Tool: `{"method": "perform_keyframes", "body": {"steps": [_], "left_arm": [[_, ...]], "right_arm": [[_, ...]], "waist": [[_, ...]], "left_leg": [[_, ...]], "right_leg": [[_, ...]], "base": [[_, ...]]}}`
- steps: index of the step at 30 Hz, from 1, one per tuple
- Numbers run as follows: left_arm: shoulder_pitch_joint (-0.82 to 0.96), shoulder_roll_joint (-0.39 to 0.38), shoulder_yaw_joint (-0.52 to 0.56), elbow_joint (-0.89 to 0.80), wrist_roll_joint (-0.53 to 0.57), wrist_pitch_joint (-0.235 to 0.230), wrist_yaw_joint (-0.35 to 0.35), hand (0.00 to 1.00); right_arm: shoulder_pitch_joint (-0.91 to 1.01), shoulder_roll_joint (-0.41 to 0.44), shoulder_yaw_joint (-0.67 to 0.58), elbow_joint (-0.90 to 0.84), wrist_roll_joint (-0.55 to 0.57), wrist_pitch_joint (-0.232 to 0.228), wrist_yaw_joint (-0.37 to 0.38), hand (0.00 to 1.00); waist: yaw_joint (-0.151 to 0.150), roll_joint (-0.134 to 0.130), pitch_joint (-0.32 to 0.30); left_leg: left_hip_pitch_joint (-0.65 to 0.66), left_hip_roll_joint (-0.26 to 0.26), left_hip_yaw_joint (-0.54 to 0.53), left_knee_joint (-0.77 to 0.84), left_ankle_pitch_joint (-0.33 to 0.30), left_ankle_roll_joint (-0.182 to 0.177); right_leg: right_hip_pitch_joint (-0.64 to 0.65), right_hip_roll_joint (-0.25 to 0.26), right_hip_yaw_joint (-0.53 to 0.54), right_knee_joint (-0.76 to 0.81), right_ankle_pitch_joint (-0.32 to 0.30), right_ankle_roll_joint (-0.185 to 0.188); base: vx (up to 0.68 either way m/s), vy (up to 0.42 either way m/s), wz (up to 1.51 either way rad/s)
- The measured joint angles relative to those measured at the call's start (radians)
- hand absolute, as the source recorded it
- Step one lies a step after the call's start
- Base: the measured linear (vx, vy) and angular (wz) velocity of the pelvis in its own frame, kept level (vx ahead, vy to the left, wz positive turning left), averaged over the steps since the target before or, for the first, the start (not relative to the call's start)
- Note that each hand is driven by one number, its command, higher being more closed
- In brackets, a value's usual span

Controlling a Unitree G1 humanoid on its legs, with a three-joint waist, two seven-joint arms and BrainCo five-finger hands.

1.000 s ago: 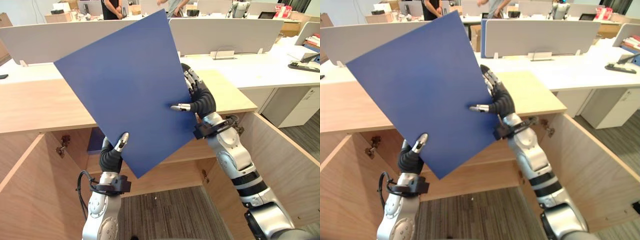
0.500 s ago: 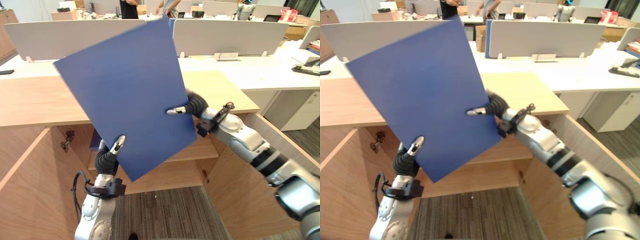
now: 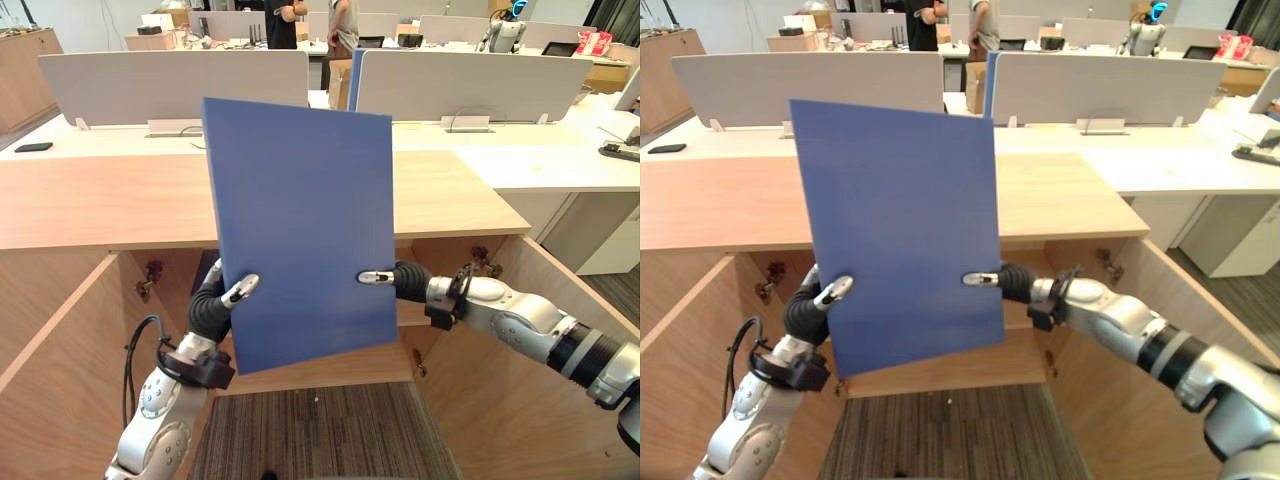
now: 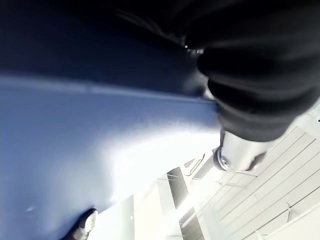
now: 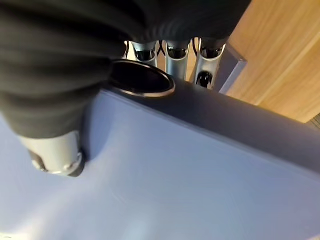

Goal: Walk over to the cabinet, pick up the folder, carry it to the office cabinet, place the folder inside the office cabinet, then close the office cabinet door

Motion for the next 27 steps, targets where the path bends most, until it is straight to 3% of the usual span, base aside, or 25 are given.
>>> {"method": "perform_keyframes", "body": {"steps": [3, 6, 10, 12, 14, 15, 16, 17, 18, 19, 21, 25, 27], "left_arm": [[-0.002, -0.022, -0.038, 0.076, -0.040, -0.029, -0.068, 0.00], [-0.003, -0.036, -0.107, 0.257, -0.041, -0.017, -0.148, 0.00], [0.011, -0.094, -0.169, 0.627, 0.103, 0.086, -0.224, 0.00], [0.019, -0.168, -0.108, 0.844, 0.160, 0.119, -0.225, 0.00], [0.030, -0.267, 0.122, 1.117, 0.219, 0.175, -0.174, 0.00], [0.037, -0.282, 0.180, 1.156, 0.226, 0.180, -0.158, 0.00], [0.051, -0.295, 0.264, 1.205, 0.247, 0.180, -0.123, 0.00], [0.065, -0.295, 0.307, 1.250, 0.275, 0.178, -0.089, 0.00], [0.070, -0.294, 0.326, 1.275, 0.284, 0.177, -0.077, 0.00], [0.079, -0.295, 0.349, 1.323, 0.310, 0.178, -0.047, 0.00], [0.106, -0.296, 0.370, 1.373, 0.365, 0.181, -0.001, 0.00], [0.126, -0.318, 0.435, 1.388, 0.388, 0.187, 0.042, 0.00], [0.137, -0.326, 0.468, 1.388, 0.382, 0.189, 0.059, 0.00]], "right_arm": [[0.073, 0.002, -0.045, -0.001, -0.035, 0.009, 0.025, 1.00], [0.168, 0.002, -0.147, 0.000, -0.157, 0.009, 0.033, 1.00], [0.365, 0.057, -0.429, -0.015, -0.393, 0.001, 0.047, 1.00], [0.440, 0.122, -0.595, -0.018, -0.489, -0.009, 0.046, 1.00], [0.492, 0.254, -0.811, -0.073, -0.734, -0.092, 0.016, 1.00], [0.500, 0.278, -0.847, -0.090, -0.795, -0.109, 0.000, 1.00], [0.511, 0.298, -0.890, -0.107, -0.939, -0.138, -0.043, 1.00], [0.512, 0.303, -0.901, -0.101, -1.106, -0.158, -0.092, 1.00], [0.512, 0.303, -0.893, -0.097, -1.171, -0.164, -0.106, 1.00], [0.525, 0.304, -0.874, -0.089, -1.343, -0.178, -0.138, 1.00], [0.528, 0.304, -0.781, -0.020, -1.608, -0.208, -0.176, 1.00], [0.520, 0.307, -0.637, 0.150, -1.850, -0.214, -0.183, 1.00], [0.504, 0.326, -0.597, 0.182, -1.883, -0.212, -0.182, 1.00]], "waist": [[-0.003, 0.001, -0.002], [-0.011, 0.003, -0.008], [-0.030, 0.001, -0.008], [-0.042, 0.001, -0.007], [-0.074, 0.001, -0.007], [-0.081, 0.002, -0.008], [-0.090, 0.002, -0.009], [-0.089, 0.002, -0.009], [-0.087, 0.003, -0.009], [-0.085, 0.004, -0.010], [-0.077, 0.002, -0.006], [-0.030, -0.001, 0.038], [-0.016, -0.004, 0.087]], "left_leg": [[-0.004, 0.002, 0.002, -0.004, -0.002, 0.001], [-0.016, 0.004, 0.007, -0.004, -0.002, 0.002], [-0.013, 0.012, 0.035, -0.004, -0.005, 0.007], [-0.009, 0.015, 0.055, -0.004, -0.011, 0.005], [0.001, 0.025, 0.083, -0.004, -0.023, -0.004], [0.005, 0.027, 0.089, -0.004, -0.025, -0.004], [0.011, 0.030, 0.096, -0.003, -0.030, -0.006], [0.018, 0.033, 0.109, 0.000, -0.034, -0.007], [0.023, 0.035, 0.118, 0.000, -0.037, -0.006], [0.029, 0.035, 0.127, 0.001, -0.041, -0.006], [0.044, 0.035, 0.150, 0.001, -0.051, -0.012], [0.033, 0.027, 0.189, 0.026, -0.080, -0.001], [0.023, 0.011, 0.189, 0.073, -0.114, 0.006]], "right_leg": [[-0.008, -0.001, 0.002, 0.005, -0.004, 0.000], [-0.021, 0.002, 0.007, -0.005, -0.003, 0.000], [-0.030, 0.006, 0.036, -0.013, 0.006, 0.003], [-0.037, 0.010, 0.057, -0.015, 0.007, 0.002], [-0.043, 0.021, 0.084, -0.013, 0.011, -0.001], [-0.043, 0.023, 0.088, -0.013, 0.011, -0.001], [-0.042, 0.025, 0.094, -0.013, 0.011, -0.001], [-0.042, 0.028, 0.110, -0.013, 0.011, -0.002], [-0.042, 0.029, 0.117, -0.013, 0.011, -0.001], [-0.043, 0.029, 0.127, -0.012, 0.011, -0.002], [-0.046, 0.028, 0.153, -0.005, 0.011, -0.001], [-0.113, 0.016, 0.207, 0.070, -0.007, 0.005], [-0.156, -0.004, 0.229, 0.142, -0.052, -0.003]], "base": [[0.00, 0.000, 0.00], [0.00, 0.002, -0.05], [0.03, -0.002, -0.21], [0.04, -0.010, -0.34], [0.04, -0.015, -0.41], [0.06, -0.038, -0.27], [0.05, -0.028, -0.27], [0.04, -0.018, -0.28], [0.01, 0.002, -0.30], [0.00, 0.014, -0.33], [-0.01, 0.028, -0.33], [-0.05, 0.039, -0.38], [-0.11, 0.056, -0.36]]}}
